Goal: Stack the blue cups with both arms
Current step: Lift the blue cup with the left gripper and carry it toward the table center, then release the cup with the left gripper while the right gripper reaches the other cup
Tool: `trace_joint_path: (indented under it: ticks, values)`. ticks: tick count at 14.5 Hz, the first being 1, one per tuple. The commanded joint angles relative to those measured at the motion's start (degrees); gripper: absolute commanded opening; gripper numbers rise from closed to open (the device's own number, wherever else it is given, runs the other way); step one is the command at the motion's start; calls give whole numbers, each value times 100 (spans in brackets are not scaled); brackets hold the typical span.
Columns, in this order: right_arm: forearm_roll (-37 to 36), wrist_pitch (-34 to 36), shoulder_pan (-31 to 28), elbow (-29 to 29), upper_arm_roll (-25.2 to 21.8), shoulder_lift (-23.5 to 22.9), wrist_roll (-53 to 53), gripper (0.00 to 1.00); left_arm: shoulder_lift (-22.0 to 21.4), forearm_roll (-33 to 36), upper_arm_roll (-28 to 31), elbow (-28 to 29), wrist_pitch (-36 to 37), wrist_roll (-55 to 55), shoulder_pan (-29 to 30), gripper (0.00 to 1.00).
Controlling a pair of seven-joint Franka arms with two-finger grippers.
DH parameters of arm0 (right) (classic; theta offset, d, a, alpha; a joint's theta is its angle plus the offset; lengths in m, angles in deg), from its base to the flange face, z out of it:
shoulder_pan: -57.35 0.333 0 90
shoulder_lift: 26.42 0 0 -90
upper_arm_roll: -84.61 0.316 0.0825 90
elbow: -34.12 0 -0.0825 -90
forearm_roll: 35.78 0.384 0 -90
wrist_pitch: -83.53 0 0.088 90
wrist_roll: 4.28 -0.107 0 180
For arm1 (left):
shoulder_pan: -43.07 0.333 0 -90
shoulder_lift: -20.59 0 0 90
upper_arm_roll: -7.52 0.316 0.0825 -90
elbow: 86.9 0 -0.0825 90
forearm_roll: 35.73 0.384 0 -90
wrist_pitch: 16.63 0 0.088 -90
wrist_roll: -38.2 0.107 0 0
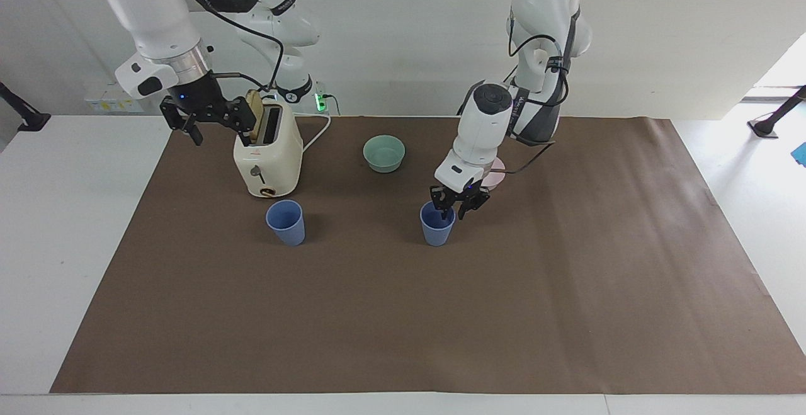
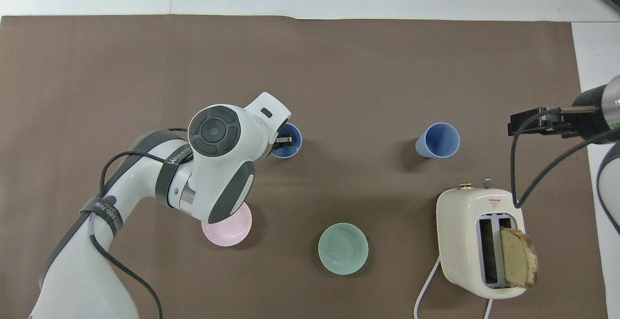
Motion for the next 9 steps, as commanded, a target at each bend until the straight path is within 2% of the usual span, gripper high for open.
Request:
trace_joint_path:
  ticks: [1,3,5,7,9]
  values:
    - [103,-111,-103,-124,54,56,24,100,-322,4,95,-9,360,75,102,100]
    - [103,-320,-147,-412,46,48,121,100,-576,13,86,-9,606,250,392,100]
    - [103,-926,-182,-738,54,21,121,100,-945,21,86,-9,1018,837,708,100]
    - [103,-1296,-130,-853,54,-206,112,100,-1314,21,95,-18,1562,1460,1060,100]
    - [103,-1534,-103,-897,54,-505,104,100,-1465,30,95,-70,1845,1936,1376,100]
